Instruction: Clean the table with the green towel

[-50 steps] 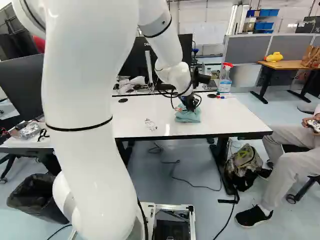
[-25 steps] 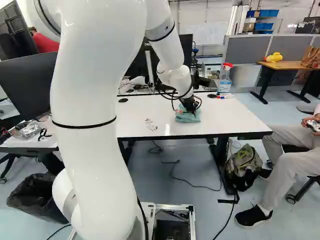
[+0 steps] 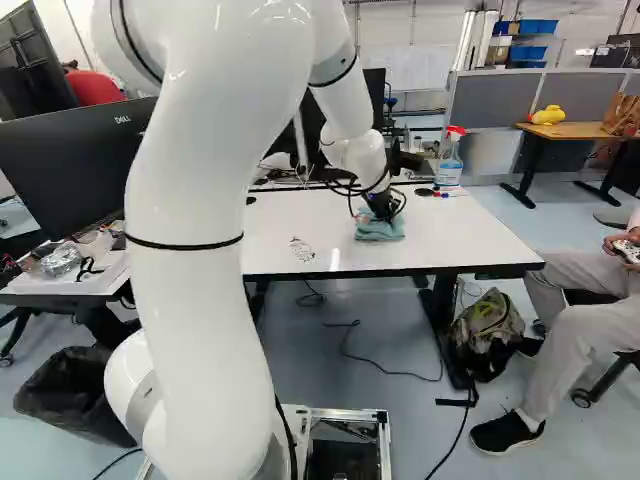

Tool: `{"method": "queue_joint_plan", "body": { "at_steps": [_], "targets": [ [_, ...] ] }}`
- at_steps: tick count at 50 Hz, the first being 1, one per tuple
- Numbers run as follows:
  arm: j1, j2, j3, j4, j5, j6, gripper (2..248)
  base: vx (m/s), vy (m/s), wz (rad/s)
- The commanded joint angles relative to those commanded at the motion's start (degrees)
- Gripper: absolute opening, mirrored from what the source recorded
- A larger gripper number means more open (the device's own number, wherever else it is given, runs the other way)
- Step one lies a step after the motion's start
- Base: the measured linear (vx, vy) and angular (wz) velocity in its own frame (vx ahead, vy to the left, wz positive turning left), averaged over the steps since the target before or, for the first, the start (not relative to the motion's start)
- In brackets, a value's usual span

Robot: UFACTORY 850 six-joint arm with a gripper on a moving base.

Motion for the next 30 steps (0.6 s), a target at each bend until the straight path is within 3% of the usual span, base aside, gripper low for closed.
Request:
{"method": "queue_joint_plan", "body": {
  "at_steps": [16, 30],
  "targets": [
    [1.7, -2.7, -3.5, 0.0, 0.0, 0.0, 38, 0.0, 0.0, 0.0],
    [3.6, -1.5, -2.0, 0.0, 0.0, 0.0, 38, 0.0, 0.0, 0.0]
  ]
}}
